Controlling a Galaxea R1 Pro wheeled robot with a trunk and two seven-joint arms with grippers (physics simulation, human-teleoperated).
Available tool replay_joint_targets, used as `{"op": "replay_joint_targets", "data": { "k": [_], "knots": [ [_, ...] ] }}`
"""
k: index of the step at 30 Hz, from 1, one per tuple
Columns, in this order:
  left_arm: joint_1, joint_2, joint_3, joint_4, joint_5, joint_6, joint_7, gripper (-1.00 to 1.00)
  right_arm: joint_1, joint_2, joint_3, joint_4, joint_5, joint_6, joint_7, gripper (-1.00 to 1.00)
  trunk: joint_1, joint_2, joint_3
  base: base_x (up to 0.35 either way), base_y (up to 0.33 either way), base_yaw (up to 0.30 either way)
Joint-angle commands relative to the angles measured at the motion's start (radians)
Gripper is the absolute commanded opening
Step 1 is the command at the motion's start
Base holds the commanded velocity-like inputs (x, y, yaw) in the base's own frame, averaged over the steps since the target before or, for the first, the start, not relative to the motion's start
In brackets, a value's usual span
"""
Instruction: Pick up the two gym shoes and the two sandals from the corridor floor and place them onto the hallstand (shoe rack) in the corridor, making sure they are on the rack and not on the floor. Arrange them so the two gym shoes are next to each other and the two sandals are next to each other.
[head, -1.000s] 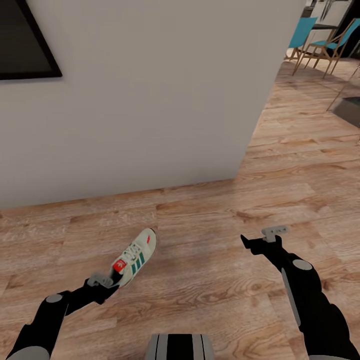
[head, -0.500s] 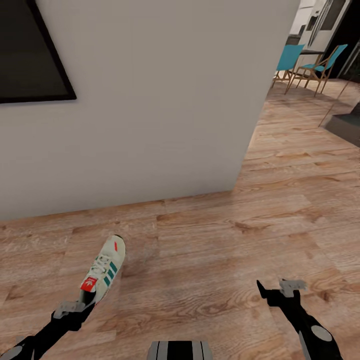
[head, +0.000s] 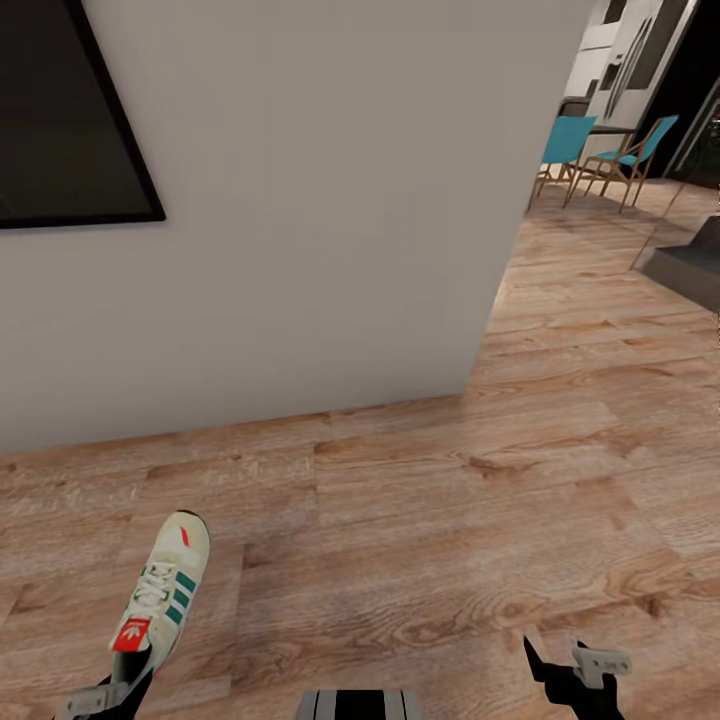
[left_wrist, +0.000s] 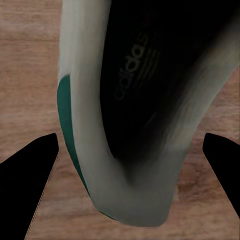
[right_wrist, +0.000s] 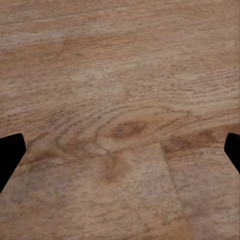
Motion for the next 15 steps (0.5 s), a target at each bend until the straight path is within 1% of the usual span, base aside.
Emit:
{"op": "replay_joint_targets", "data": {
  "k": [1, 13, 15],
  "knots": [
    [0.007, 0.0, 0.01, -0.003, -0.008, -0.007, -0.006, -1.0, -0.001, 0.0, -0.008, 0.01, 0.009, -0.01, 0.007, 1.0, -0.001, 0.0, 0.005, 0.0, 0.0, 0.0],
    [0.018, 0.0, 0.013, 0.0, -0.008, -0.008, -0.005, -1.0, -0.001, -0.001, -0.009, 0.035, 0.009, -0.014, 0.003, 1.0, -0.006, 0.003, 0.07, 0.0, 0.0, 0.0],
    [0.018, -0.002, 0.018, 0.006, -0.008, -0.008, -0.005, -1.0, -0.001, -0.001, -0.009, 0.037, 0.009, -0.014, 0.003, 1.0, -0.007, 0.003, 0.081, 0.0, 0.0, 0.0]
  ]
}}
